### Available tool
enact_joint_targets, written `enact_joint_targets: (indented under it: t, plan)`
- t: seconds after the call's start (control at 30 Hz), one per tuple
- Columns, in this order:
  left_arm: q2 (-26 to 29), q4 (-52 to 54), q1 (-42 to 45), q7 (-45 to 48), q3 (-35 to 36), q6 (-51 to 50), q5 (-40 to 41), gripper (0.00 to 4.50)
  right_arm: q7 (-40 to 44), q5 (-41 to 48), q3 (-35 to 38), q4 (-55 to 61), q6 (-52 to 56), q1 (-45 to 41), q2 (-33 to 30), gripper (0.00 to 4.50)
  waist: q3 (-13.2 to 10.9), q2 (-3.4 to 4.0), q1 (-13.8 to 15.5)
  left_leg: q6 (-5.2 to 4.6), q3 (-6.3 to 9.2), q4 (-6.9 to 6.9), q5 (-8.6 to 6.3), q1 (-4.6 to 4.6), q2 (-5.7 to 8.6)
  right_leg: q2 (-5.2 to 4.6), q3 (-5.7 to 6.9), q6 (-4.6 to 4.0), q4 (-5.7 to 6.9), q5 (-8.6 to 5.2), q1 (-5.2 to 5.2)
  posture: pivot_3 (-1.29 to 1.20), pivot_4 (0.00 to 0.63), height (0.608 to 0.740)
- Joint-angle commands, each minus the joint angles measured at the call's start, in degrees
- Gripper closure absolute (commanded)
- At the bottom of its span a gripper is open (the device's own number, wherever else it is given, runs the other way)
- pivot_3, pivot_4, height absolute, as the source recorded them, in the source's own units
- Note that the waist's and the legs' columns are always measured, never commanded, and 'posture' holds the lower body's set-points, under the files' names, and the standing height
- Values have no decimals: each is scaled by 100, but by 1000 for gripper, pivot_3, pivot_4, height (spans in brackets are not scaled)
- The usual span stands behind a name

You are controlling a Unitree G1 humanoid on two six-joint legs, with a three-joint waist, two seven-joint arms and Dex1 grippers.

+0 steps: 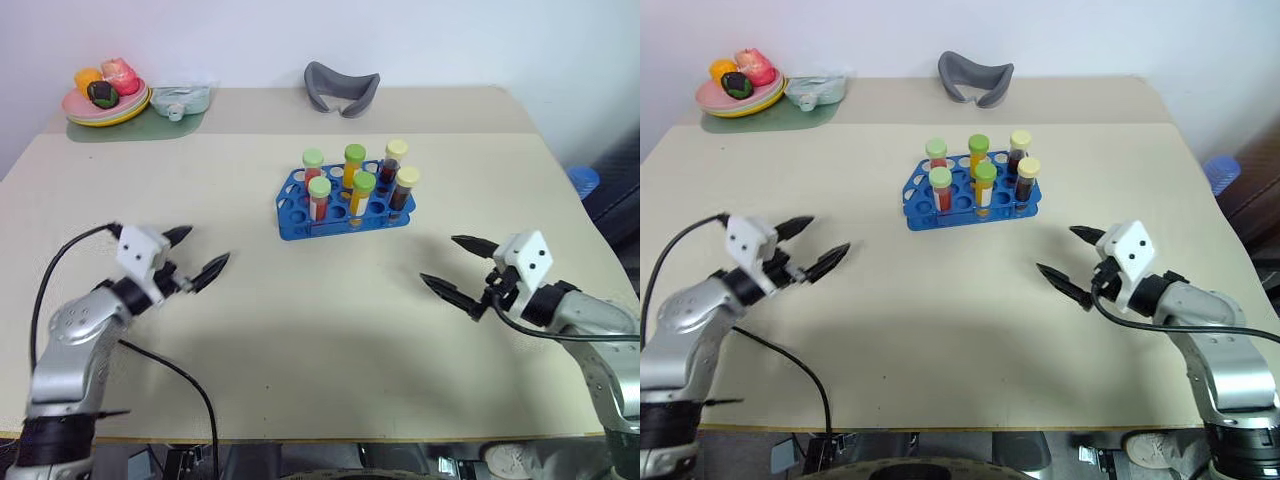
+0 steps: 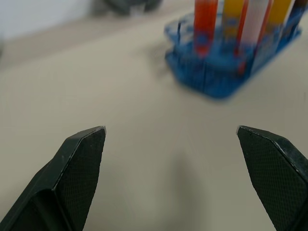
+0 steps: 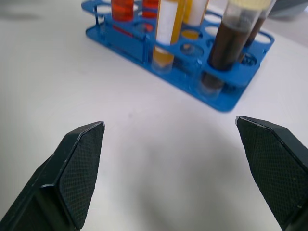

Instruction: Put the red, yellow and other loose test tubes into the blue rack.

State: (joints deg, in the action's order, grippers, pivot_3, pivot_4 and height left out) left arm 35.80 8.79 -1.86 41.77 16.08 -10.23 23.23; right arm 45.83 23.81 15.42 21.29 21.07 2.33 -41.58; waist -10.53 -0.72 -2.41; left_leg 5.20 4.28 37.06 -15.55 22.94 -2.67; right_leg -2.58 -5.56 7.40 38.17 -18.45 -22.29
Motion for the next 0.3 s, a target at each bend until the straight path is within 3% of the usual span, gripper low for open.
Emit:
enact_joint_targets:
  t: [0.03,0.3]
  plan:
    - [91,282,-306,163,320,68,168,46,37,41,251,-71,-148,-26,-74,0,0,0,-4,0,0,0,0,-1,0,0,0,0,0,0,0,0,150,740]
    - [-104,556,-492,-141,321,-3,93,46,-27,52,237,-282,-11,-286,-70,0,0,0,-20,-2,-2,-4,-1,-10,-3,3,-2,0,1,0,3,0,150,740]
